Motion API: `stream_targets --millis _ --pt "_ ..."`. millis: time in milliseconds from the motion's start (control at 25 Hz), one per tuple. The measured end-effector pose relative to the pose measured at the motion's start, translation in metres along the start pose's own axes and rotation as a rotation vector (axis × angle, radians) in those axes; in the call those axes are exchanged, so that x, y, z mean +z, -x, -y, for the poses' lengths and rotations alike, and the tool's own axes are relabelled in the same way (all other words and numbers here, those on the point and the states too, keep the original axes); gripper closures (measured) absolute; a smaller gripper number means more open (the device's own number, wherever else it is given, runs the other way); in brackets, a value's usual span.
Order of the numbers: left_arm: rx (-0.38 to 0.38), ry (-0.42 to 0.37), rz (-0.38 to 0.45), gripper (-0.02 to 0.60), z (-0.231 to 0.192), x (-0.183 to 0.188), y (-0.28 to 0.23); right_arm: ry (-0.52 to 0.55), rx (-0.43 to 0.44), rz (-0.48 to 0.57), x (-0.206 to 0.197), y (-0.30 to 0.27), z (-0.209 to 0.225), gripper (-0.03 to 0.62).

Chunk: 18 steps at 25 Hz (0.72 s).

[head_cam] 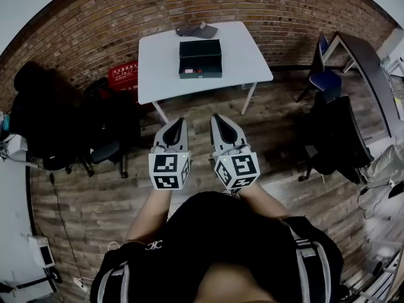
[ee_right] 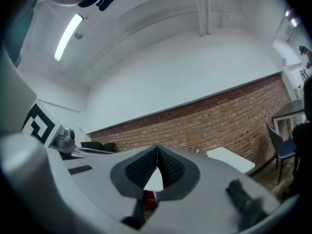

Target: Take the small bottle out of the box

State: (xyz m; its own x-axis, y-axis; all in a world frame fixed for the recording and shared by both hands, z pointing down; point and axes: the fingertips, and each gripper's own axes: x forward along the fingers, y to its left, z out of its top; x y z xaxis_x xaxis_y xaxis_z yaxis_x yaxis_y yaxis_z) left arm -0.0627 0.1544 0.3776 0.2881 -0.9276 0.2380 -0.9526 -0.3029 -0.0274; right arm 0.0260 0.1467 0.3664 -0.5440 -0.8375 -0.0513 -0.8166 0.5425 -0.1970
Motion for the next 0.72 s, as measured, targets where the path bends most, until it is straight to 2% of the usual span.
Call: stream_targets --millis 560,720 --pt "0.038 0.022 -0.015 0.569 0.064 -0.001 -0.034 0.02 0.087 -0.058 -0.005 0.022 0.056 0.564" --pt "0.058 0.04 -0.022 0.569 0.071 -0.006 -0.035 0.022 0.103 -0.066 -0.006 0.028 0.064 0.563"
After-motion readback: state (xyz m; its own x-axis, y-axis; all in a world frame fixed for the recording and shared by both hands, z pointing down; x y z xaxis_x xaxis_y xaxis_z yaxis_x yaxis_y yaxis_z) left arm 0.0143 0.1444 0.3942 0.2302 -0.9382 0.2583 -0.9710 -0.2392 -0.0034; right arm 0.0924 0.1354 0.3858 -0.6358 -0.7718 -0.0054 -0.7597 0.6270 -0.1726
